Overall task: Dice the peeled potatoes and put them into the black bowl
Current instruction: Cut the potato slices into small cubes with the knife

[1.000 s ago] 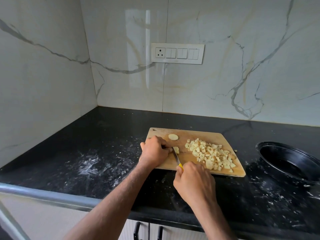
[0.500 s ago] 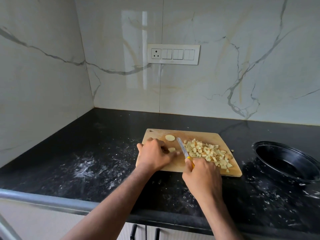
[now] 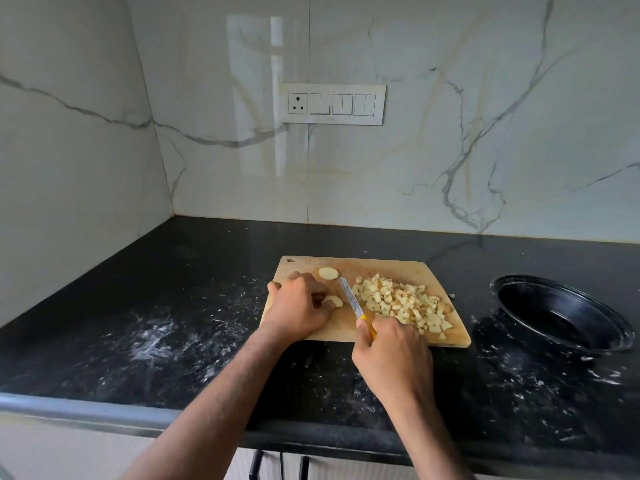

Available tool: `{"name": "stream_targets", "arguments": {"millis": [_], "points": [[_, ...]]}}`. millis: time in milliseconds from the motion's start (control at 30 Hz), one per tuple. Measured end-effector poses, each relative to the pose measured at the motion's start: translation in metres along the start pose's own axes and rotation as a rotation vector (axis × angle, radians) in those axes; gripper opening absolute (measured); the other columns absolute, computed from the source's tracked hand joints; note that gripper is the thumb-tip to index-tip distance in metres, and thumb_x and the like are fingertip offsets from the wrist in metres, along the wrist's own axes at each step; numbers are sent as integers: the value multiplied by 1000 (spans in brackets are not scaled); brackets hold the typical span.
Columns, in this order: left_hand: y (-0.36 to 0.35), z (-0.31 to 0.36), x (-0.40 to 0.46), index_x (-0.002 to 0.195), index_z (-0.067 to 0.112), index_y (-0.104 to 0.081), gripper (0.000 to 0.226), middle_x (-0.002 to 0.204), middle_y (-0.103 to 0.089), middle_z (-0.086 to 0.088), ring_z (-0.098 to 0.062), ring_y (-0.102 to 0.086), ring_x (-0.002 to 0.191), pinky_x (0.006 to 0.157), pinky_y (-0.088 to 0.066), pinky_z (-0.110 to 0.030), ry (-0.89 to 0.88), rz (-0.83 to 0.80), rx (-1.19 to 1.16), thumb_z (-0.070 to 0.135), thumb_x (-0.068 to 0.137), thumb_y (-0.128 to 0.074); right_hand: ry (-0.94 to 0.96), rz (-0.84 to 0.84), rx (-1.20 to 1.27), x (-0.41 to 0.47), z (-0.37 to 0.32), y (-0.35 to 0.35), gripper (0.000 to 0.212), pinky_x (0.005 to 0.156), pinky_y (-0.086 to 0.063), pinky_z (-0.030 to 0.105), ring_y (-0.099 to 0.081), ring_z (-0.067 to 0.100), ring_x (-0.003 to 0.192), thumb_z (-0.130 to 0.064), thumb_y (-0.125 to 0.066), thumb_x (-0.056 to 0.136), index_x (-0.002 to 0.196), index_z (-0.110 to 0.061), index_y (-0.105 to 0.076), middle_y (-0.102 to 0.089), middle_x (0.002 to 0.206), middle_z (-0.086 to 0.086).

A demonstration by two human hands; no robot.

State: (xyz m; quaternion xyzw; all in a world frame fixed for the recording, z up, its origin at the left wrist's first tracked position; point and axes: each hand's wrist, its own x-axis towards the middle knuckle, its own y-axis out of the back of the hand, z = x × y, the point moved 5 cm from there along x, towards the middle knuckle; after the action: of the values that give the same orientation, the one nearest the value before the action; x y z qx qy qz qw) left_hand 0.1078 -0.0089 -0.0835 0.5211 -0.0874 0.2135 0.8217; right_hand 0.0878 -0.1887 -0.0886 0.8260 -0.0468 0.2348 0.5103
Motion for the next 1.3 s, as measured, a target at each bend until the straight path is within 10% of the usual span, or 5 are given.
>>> {"name": "stream_targets", "arguments": {"millis": [1300], "points": [[-5,-13,7,95,33,-77,16,85,-65,20,-12,-56,101,95,-35,-44,84,43,-54,42,81,-76,137,-26,-97,-4,-17,2,34,55,-38,22,-49,14,60,-41,-42,103,89,-21,-66,-57,73,-3]]}}
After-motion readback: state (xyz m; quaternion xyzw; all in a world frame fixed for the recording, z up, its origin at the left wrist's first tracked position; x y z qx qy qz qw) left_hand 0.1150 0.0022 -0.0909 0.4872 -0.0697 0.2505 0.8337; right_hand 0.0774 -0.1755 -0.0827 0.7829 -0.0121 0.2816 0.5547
